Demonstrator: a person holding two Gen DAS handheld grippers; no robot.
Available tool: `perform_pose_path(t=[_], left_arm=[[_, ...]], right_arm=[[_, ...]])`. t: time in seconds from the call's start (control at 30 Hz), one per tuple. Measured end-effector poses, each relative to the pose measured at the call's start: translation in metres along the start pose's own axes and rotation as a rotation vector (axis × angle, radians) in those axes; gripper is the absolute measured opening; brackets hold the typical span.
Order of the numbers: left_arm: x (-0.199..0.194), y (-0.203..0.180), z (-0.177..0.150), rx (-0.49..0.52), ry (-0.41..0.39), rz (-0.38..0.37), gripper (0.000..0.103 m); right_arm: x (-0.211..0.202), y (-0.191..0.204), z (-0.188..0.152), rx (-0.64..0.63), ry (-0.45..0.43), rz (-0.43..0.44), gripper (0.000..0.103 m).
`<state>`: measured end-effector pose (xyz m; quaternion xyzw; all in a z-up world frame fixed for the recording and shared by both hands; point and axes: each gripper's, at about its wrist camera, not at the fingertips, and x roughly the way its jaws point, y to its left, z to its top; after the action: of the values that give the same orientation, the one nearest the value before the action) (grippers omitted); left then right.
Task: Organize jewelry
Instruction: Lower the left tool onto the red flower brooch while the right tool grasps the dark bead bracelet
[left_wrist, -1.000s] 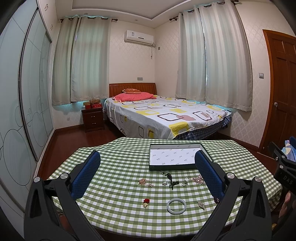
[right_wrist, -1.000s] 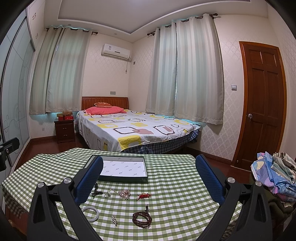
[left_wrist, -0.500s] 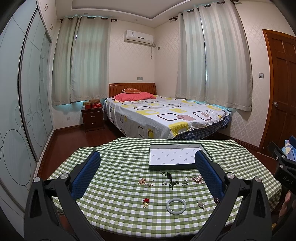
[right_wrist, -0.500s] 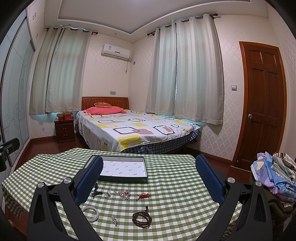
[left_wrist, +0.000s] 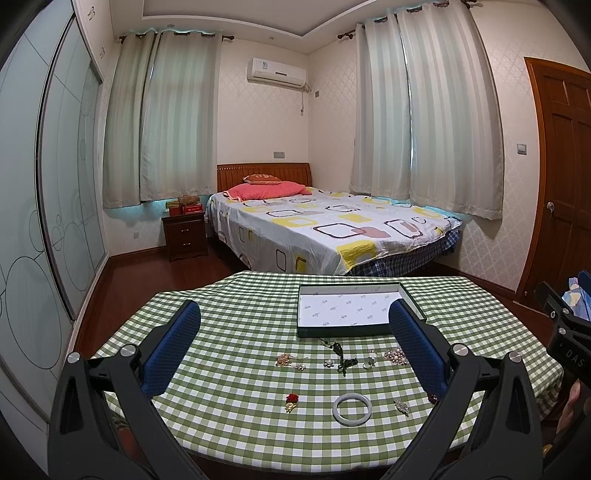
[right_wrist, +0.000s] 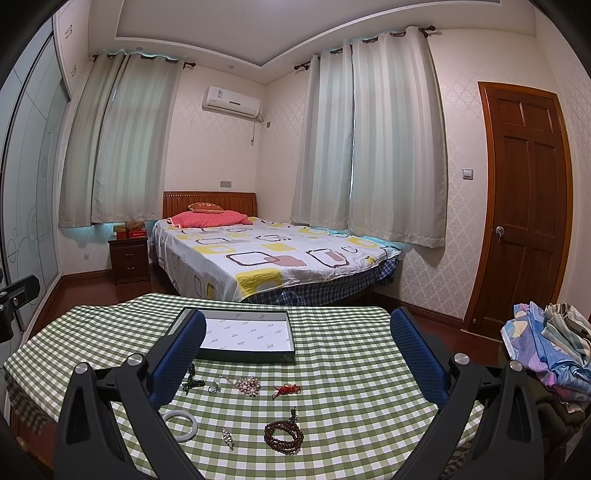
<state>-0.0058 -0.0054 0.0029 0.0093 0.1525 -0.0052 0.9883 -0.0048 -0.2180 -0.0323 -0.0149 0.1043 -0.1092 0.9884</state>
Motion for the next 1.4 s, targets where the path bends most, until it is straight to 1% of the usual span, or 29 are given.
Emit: perform_pose_path(t=[0.33,0.4,0.53,0.63,0.73,0.87,0.93,1.0,1.07,1.1,1.13,1.23,1.4], left_arm=[[0.008,0.001,-0.004,-0.003,0.025,-0.002,0.099],[0.015,0.002,-0.002,-0.005,0.036,-0.006,0.099],[0.031,0.002,-0.007,0.002,0.060,-0.008,0.099],[0.052,0.000,-0.019,0.015,0.103,-0.008,0.099],[0.087,-0.002,-0.044,0.019,0.191,-0.013,0.099],[0.131,0.000,-0.078,0.013,0.304,-0.024,0.099],[0.156,0.001,-0.099,0.013,0.368,-0.016,0.099],[0.174,0.006,-0.115,0.012,0.408,-0.009,0.098],[0.187,0.006,-0.128,0.013,0.434,-0.005,0.092],[0.193,0.007,-0.134,0.016,0.442,0.000,0.087],[0.199,0.008,-0.139,0.019,0.452,0.004,0.084],[0.215,0.016,-0.158,-0.017,0.492,-0.013,0.084],[0.228,0.017,-0.168,-0.030,0.524,-0.005,0.084]], right_arm=[[0.009,-0.001,-0.002,-0.001,0.016,0.009,0.097],[0.013,-0.001,-0.005,-0.001,0.023,0.011,0.097],[0.027,-0.001,-0.015,-0.001,0.043,0.013,0.097],[0.044,-0.002,-0.030,0.013,0.074,0.026,0.097],[0.064,-0.001,-0.051,0.016,0.112,0.031,0.097],[0.092,0.004,-0.084,-0.025,0.165,0.026,0.097],[0.107,0.007,-0.101,-0.047,0.209,0.032,0.097],[0.122,0.008,-0.119,-0.052,0.264,0.046,0.097],[0.133,0.008,-0.132,-0.042,0.306,0.055,0.097],[0.137,0.007,-0.139,-0.036,0.323,0.059,0.097],[0.143,0.006,-0.147,-0.029,0.341,0.063,0.096],[0.153,0.006,-0.160,-0.024,0.389,0.082,0.096],[0.167,0.008,-0.174,-0.042,0.421,0.086,0.095]])
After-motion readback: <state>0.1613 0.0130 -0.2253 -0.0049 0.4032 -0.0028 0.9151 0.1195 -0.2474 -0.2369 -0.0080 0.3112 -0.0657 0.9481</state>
